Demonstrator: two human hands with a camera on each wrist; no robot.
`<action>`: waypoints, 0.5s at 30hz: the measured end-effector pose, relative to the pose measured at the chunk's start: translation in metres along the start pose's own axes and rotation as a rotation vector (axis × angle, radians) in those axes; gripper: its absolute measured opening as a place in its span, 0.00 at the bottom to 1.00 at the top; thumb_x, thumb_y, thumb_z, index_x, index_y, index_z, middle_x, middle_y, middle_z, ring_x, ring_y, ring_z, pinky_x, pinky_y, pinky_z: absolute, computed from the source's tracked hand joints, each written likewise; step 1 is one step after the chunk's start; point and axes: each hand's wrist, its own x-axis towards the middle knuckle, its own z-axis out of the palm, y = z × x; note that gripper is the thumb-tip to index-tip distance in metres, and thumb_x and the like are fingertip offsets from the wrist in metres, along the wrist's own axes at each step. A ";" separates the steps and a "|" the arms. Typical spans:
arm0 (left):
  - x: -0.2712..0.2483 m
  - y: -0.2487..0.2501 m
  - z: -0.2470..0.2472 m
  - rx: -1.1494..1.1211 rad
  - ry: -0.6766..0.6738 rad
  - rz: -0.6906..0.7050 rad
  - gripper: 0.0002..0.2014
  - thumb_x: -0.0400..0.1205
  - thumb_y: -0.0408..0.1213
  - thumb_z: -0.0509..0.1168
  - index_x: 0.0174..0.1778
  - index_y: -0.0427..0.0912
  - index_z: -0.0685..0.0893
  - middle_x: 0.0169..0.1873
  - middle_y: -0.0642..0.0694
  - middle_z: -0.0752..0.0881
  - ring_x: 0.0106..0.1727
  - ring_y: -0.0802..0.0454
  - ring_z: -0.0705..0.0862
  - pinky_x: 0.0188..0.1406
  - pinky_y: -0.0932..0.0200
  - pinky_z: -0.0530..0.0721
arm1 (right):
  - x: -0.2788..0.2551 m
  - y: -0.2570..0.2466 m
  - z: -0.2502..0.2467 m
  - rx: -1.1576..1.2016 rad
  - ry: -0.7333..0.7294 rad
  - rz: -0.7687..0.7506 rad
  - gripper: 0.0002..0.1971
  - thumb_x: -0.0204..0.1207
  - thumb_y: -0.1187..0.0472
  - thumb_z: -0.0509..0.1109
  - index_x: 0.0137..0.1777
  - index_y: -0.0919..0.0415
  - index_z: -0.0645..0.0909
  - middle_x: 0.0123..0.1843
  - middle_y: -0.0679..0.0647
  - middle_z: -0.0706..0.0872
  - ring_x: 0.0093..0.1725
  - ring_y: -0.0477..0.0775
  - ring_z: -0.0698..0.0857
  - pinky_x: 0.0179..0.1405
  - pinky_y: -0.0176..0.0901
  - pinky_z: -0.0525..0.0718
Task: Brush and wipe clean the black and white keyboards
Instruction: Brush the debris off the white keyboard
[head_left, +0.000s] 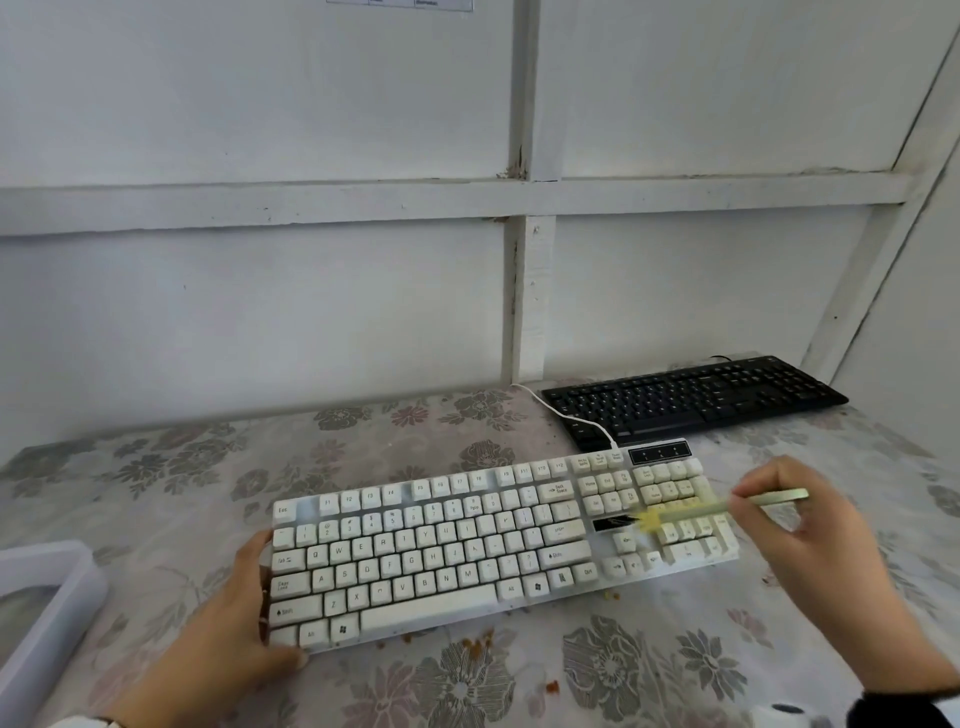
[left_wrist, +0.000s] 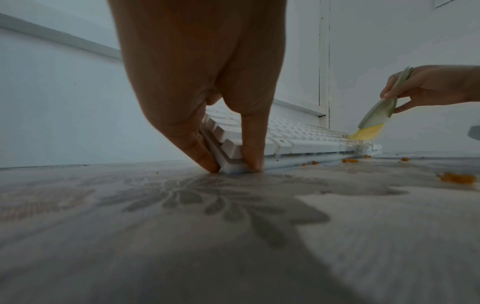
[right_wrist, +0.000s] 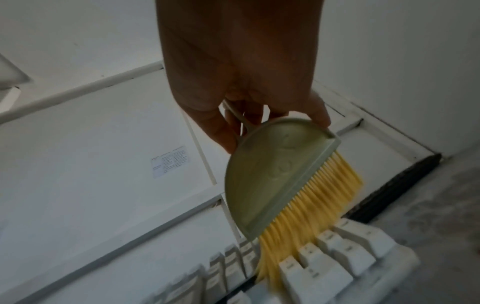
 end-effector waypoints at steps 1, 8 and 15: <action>0.000 -0.001 0.000 -0.001 0.001 0.000 0.54 0.48 0.45 0.73 0.64 0.72 0.47 0.48 0.55 0.83 0.45 0.54 0.87 0.46 0.50 0.86 | 0.000 0.000 -0.003 -0.016 0.027 -0.011 0.17 0.72 0.69 0.72 0.34 0.44 0.76 0.45 0.40 0.83 0.41 0.41 0.80 0.35 0.28 0.75; -0.001 0.003 -0.001 -0.012 -0.007 -0.006 0.56 0.52 0.39 0.75 0.70 0.65 0.48 0.50 0.58 0.81 0.48 0.55 0.86 0.49 0.51 0.85 | -0.005 0.007 -0.002 0.204 -0.084 0.025 0.11 0.73 0.72 0.72 0.40 0.54 0.80 0.38 0.48 0.84 0.38 0.43 0.80 0.37 0.31 0.75; -0.002 0.006 0.000 0.002 0.000 -0.025 0.55 0.57 0.33 0.77 0.69 0.65 0.47 0.50 0.56 0.81 0.48 0.55 0.86 0.50 0.50 0.86 | 0.000 0.008 -0.015 0.122 0.087 0.081 0.12 0.73 0.71 0.71 0.36 0.53 0.79 0.39 0.45 0.83 0.37 0.56 0.78 0.29 0.43 0.74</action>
